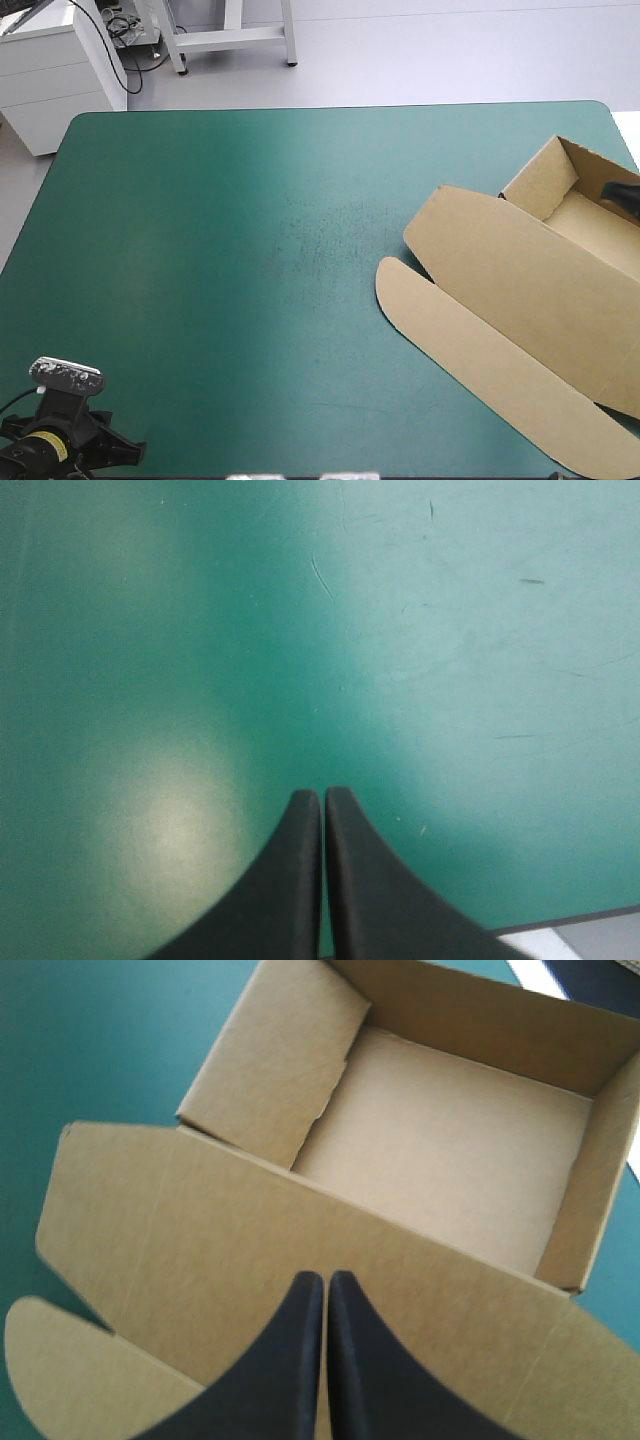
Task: Fold the box
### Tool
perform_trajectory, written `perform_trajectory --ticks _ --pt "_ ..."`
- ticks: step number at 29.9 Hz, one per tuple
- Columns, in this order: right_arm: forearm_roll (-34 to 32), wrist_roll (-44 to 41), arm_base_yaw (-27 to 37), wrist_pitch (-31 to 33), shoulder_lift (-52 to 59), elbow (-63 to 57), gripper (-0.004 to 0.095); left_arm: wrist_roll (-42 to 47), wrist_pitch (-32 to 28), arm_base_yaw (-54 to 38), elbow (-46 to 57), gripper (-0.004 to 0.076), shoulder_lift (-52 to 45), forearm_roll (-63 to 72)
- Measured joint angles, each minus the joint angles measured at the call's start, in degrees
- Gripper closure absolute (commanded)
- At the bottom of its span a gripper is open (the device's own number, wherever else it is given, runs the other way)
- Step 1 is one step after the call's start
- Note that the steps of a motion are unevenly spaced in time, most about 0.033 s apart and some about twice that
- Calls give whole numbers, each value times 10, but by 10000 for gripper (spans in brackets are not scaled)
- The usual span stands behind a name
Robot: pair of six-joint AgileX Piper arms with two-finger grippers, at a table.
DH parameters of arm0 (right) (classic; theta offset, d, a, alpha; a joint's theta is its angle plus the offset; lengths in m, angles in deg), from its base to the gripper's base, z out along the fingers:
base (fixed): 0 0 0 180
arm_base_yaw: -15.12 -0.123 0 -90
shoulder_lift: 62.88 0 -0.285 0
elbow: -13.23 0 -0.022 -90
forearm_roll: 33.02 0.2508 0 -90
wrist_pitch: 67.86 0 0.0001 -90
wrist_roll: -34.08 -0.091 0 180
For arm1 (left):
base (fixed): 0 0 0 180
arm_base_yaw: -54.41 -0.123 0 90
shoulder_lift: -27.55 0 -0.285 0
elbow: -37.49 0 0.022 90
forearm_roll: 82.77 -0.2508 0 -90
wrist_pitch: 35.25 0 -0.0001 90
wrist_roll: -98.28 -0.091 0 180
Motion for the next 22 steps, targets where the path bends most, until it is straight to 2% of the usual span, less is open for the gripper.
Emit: perform_trajectory --ticks 3,8,15,22 --pt "-5 2 -54 0 76 -63 913 -1 0 0 0 731 0 0" --pt "-5 13 -106 0 211 -163 913 -1 0 0 0 731 0 0" --pt "-5 63 -115 0 387 -322 913 -1 0 0 0 731 0 0" --pt "-5 91 -116 0 488 -442 913 -1 0 0 0 731 0 0"
